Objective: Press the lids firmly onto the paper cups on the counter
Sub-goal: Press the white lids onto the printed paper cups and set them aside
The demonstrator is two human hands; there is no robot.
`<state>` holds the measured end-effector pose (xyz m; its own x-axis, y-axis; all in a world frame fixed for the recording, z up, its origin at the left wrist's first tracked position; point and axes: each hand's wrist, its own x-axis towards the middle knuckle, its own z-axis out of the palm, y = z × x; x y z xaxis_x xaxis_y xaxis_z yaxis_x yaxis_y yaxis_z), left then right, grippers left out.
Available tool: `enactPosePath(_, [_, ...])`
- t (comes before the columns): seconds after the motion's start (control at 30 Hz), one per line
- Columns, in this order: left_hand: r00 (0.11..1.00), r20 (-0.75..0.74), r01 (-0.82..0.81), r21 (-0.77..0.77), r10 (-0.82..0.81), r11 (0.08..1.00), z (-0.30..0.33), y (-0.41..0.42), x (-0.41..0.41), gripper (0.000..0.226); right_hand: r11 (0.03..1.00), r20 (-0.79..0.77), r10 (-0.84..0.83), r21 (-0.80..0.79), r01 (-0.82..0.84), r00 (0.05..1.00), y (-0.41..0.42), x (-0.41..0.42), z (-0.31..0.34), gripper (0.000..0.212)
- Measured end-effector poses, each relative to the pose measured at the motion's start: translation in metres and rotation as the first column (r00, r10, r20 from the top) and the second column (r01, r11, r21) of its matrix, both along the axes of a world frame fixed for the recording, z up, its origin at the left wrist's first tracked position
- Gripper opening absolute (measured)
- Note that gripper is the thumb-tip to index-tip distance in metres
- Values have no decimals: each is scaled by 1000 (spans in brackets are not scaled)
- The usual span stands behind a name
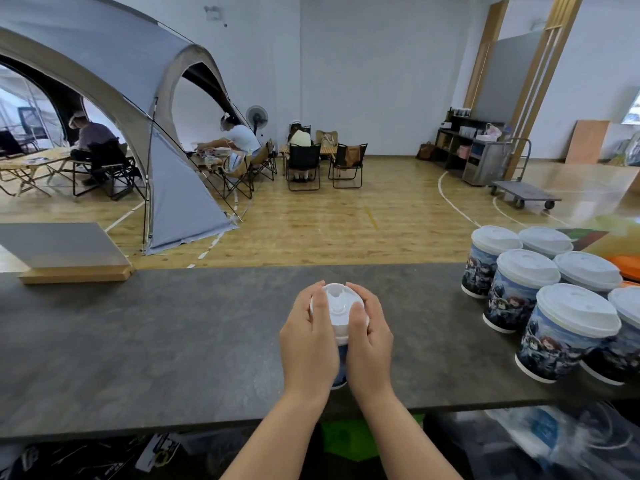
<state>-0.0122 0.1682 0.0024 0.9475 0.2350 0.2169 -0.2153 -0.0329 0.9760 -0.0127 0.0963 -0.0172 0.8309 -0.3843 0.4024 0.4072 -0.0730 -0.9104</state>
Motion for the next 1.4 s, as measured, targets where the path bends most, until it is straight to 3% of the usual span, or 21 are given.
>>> enactPosePath(0.17, [997,80,2,58,-7,998,-12,0,-7,27,991,-33,113,-74,-116,993,-7,-3,-14,47])
enactPosePath(0.3, [984,127,125,42,-129,991,-24,10,2,49,982,-24,165,-89,-167,986,-13,0,-20,46])
enactPosePath(0.47, [947,141,279,93,-290,956,-42,25,12,48,973,-25,229,-35,-230,973,-13,2,-20,50])
enactPosePath(0.77, [931,102,335,139,-350,932,-45,31,16,52,930,-79,362,95,-355,929,-19,-2,-20,61])
enactPosePath(0.87, [930,69,344,186,-362,920,-48,32,16,66,928,-133,361,151,-341,923,-27,-2,-29,64])
enactPosePath(1.07, [936,-3,335,307,-351,891,-65,34,26,64,907,-194,411,183,-379,891,-30,10,-23,43])
enactPosePath(1.17, [937,12,336,241,-349,910,-65,37,33,67,899,-218,411,257,-354,885,-27,19,-15,27])
enactPosePath(1.3, [946,27,313,164,-322,935,-67,40,33,77,865,-261,432,389,-316,863,-18,22,-24,38])
enactPosePath(1.4, [939,36,338,101,-343,936,-73,42,31,80,868,-266,422,393,-302,867,-17,23,-32,36])
